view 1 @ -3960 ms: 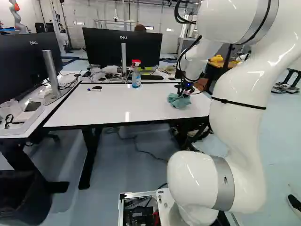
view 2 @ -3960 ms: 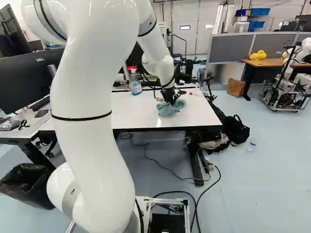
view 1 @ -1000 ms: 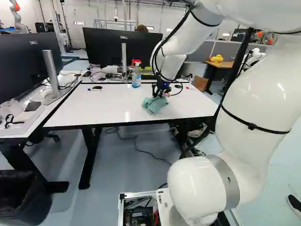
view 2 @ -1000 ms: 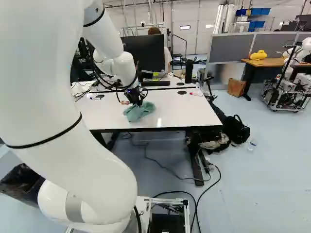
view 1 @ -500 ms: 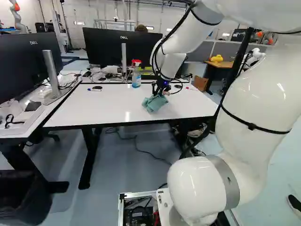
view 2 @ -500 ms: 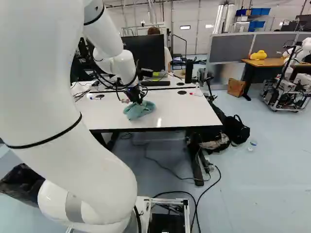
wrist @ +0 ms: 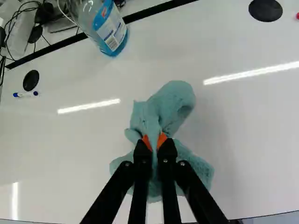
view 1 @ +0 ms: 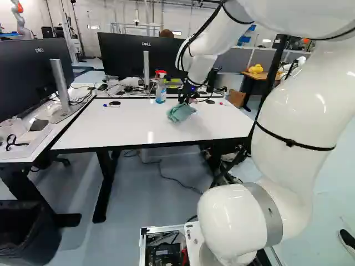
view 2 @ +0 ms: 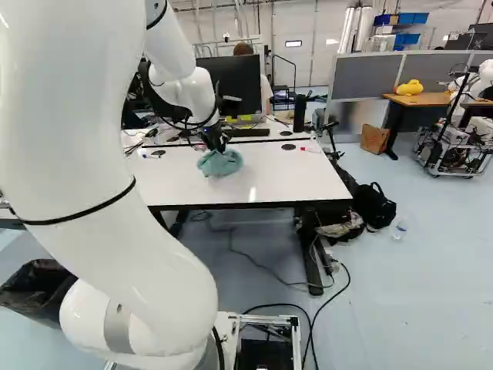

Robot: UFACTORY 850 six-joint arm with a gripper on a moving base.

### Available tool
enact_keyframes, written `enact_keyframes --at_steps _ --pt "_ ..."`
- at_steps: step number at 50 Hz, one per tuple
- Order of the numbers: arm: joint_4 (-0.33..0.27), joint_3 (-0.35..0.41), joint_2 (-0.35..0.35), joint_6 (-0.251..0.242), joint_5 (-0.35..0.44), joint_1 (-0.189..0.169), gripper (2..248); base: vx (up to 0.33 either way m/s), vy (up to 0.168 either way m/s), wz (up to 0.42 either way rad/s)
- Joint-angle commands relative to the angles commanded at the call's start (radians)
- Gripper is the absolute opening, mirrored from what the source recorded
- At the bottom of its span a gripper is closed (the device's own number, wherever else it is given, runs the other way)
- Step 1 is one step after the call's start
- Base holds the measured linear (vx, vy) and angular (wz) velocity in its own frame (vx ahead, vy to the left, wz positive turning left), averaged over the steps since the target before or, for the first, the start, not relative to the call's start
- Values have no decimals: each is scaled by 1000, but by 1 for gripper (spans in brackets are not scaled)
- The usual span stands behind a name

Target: Clean the table with the green towel

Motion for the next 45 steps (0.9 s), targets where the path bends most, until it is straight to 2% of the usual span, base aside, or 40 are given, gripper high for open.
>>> enact_keyframes --at_steps 15,45 --pt "0 -81 -73 0 0 22 30 0 0 0" --pt "0 -224 -195 0 0 90 30 0 0 0"
